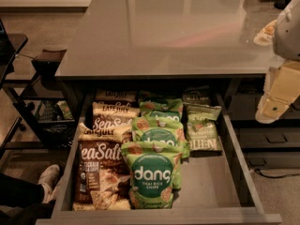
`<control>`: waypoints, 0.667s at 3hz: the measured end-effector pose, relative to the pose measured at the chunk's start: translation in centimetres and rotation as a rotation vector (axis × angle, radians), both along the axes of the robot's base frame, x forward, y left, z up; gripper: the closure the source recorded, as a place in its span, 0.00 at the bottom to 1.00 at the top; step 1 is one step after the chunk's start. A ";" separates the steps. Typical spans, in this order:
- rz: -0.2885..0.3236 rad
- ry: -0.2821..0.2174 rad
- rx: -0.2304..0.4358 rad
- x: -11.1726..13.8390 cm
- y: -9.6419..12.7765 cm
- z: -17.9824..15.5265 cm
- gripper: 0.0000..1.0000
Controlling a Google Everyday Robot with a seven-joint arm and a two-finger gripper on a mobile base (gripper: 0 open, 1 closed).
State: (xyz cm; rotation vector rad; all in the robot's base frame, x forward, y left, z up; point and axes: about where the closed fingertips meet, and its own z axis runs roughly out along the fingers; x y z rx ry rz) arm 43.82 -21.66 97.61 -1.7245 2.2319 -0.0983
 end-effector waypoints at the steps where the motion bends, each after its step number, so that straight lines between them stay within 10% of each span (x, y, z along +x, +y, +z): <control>1: -0.003 -0.006 0.003 0.1 0.1 0.0 0.00; 2: -0.021 0.005 0.070 0.4 0.6 -2.8 0.00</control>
Offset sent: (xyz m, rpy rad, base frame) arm 0.0123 0.0156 -0.0877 0.2039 0.0439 -0.0583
